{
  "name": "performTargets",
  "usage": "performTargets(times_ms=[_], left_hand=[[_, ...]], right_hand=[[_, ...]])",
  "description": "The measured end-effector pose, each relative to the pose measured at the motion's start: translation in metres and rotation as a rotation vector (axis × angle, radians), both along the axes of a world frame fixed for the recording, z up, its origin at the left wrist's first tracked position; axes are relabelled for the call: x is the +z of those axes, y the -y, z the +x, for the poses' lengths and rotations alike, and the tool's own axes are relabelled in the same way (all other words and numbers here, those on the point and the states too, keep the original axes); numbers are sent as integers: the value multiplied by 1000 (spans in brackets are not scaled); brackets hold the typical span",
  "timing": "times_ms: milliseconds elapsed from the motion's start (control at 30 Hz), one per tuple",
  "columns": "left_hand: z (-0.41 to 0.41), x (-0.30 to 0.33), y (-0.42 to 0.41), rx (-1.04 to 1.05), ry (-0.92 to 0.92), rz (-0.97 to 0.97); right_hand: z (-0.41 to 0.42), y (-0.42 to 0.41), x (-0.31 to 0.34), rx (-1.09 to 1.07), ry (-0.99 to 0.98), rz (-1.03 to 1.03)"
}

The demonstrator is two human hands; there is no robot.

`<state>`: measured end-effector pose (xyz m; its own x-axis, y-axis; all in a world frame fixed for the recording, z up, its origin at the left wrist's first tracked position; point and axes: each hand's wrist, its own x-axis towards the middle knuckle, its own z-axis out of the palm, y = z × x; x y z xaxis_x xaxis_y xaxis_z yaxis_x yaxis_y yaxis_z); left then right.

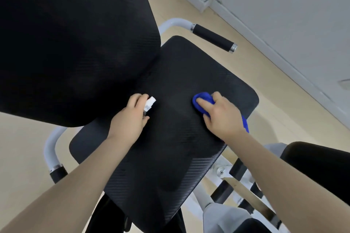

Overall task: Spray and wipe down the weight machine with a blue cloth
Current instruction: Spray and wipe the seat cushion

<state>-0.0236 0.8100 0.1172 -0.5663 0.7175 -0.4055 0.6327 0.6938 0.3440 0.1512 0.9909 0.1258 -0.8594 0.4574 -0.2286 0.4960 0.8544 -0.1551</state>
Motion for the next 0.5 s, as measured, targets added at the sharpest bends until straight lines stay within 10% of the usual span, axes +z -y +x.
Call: performTargets(times_ms=[267, 500], left_hand=[[29, 14, -4, -179, 81, 101], [45, 23, -10, -126, 207, 212]], right_hand=[[28, -52, 4, -447, 33, 165], [48, 26, 9, 32, -14, 29]])
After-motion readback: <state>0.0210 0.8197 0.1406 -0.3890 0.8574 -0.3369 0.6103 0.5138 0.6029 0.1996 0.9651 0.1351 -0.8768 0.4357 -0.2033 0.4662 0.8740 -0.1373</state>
